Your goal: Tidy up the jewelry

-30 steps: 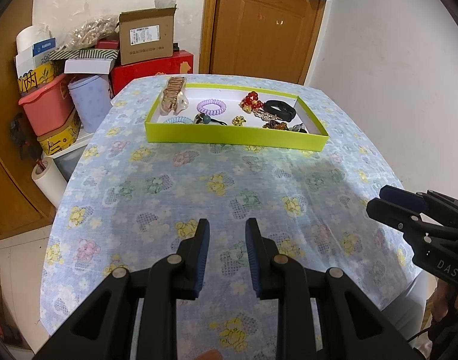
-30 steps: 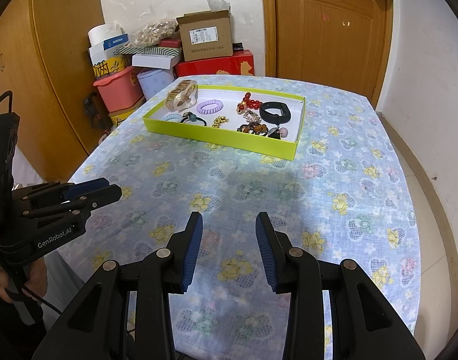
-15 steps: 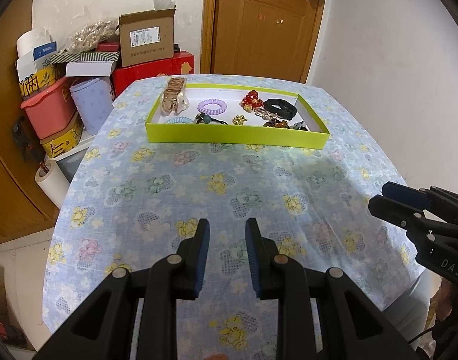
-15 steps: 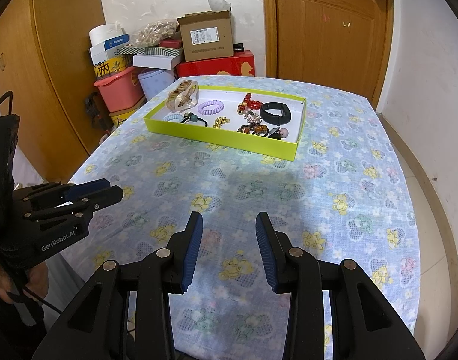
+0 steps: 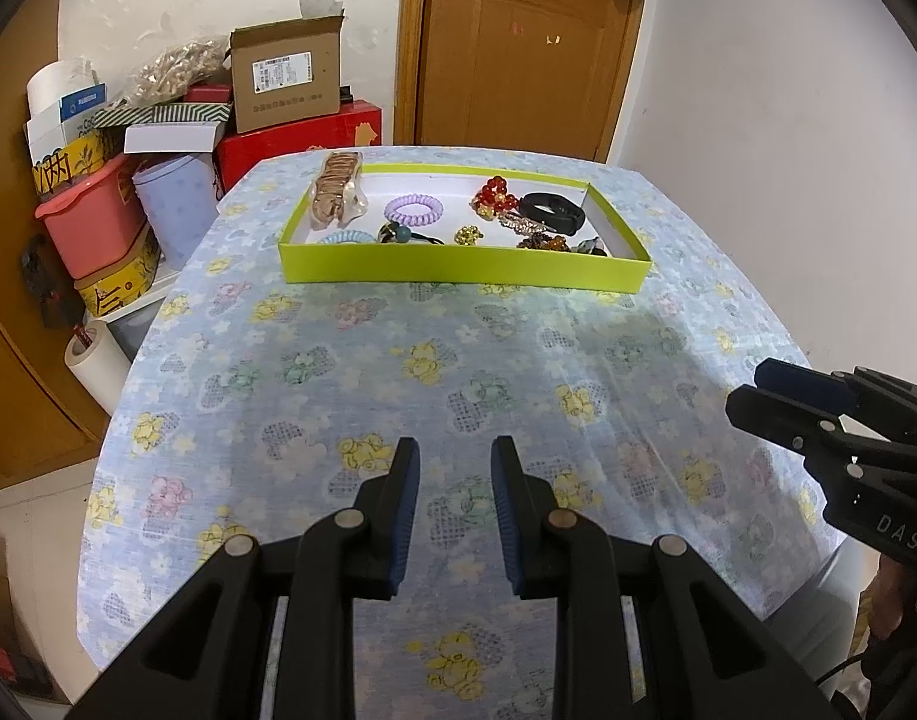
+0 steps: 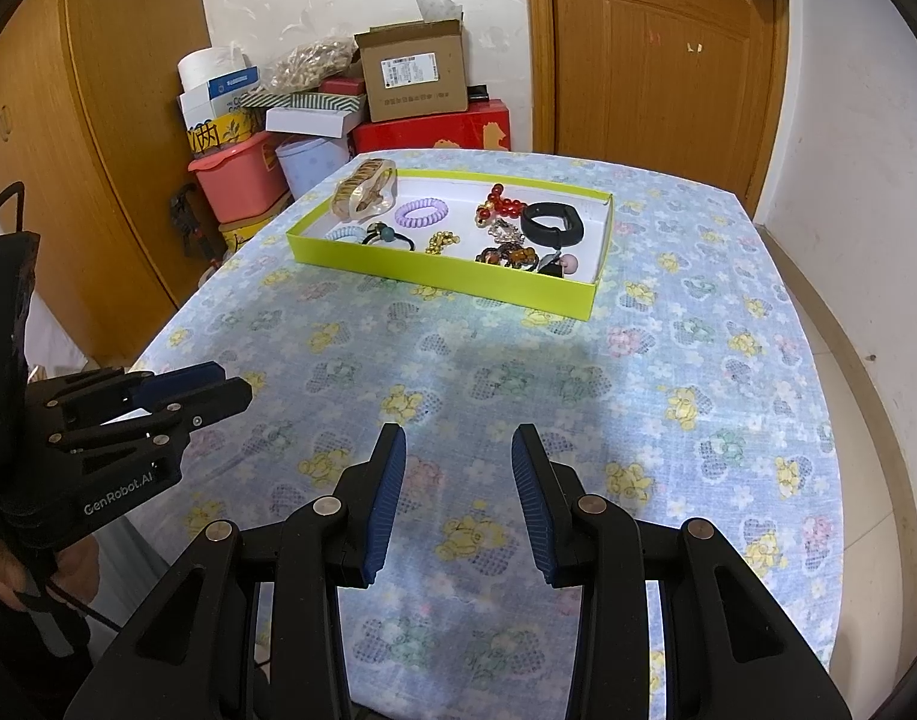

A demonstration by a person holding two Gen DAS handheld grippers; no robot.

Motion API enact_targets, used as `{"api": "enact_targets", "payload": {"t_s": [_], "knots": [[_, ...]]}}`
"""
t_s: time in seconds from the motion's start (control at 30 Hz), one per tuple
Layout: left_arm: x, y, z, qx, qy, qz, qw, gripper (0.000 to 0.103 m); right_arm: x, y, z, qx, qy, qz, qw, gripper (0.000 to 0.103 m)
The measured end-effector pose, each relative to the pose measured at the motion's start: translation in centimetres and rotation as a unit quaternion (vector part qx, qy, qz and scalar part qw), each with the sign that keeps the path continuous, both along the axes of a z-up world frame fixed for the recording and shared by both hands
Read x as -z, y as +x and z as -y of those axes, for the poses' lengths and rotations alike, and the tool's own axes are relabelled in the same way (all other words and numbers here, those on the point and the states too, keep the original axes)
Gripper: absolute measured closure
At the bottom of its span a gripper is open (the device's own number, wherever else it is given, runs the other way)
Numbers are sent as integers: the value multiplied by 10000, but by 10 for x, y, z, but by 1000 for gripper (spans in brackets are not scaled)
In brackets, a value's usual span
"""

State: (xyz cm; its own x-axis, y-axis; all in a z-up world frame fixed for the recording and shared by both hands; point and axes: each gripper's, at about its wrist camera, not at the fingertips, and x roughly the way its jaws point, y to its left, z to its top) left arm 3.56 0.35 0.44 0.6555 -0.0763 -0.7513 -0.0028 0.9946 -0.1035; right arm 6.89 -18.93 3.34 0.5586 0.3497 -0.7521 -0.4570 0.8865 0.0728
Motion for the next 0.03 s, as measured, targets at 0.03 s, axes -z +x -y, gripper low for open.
{"api": "enact_targets", "payload": {"t_s": [0.03], "knots": [[0, 0, 0, 2, -13, -2, 10000, 77, 0, 0, 0, 0, 1, 1, 10000, 65]]}}
